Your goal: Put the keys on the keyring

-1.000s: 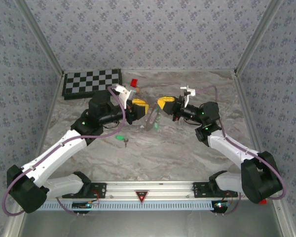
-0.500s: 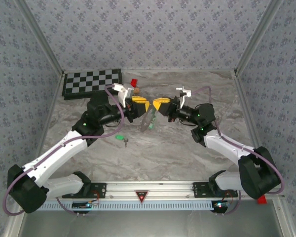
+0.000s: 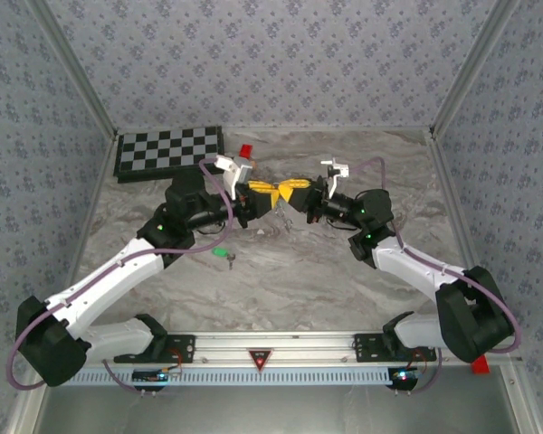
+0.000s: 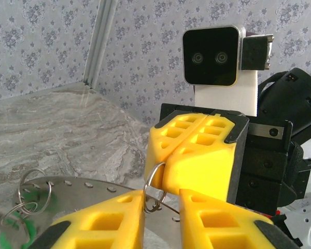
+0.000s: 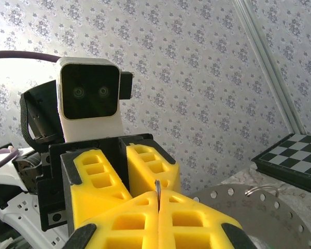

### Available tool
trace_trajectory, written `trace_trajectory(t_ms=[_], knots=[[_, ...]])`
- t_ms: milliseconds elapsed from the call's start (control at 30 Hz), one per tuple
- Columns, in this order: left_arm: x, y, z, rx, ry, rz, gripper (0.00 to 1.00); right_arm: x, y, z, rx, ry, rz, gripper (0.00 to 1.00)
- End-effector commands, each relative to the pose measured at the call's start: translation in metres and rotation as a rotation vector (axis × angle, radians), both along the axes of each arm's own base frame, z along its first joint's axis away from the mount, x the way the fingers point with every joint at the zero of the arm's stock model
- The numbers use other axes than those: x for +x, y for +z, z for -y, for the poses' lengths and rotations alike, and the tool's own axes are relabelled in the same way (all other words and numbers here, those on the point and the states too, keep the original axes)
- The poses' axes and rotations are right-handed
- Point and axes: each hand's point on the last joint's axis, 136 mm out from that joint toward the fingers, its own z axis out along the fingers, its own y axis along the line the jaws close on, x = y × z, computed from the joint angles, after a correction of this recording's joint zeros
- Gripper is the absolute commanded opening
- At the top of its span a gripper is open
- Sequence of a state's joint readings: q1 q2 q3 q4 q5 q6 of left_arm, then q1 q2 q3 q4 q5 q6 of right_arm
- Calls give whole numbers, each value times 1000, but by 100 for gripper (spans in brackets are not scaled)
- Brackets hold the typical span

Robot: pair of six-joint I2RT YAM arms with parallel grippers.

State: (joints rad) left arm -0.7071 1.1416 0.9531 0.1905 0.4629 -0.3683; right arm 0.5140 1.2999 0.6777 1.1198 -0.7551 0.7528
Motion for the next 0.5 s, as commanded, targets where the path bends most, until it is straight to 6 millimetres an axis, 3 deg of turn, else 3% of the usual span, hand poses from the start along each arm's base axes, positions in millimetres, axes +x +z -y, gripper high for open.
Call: trace_trajectory(t_ms=[0, 67, 200, 433, 467], knots=[[-3, 27, 3, -55, -20, 66, 18, -8, 23, 0, 49, 20, 67, 0], [-4, 29, 3, -61, -22, 68, 9, -9, 22, 1, 48, 18, 66, 0], [-4, 30, 3, -62, -22, 67, 0, -9, 18, 1, 43, 17, 59, 0], [-5, 28, 2, -38, -28, 66, 0, -5, 12, 4, 33, 3, 40, 0], [-6, 27, 2, -28, -29, 66, 0, -3, 11, 6, 29, -6, 33, 6]])
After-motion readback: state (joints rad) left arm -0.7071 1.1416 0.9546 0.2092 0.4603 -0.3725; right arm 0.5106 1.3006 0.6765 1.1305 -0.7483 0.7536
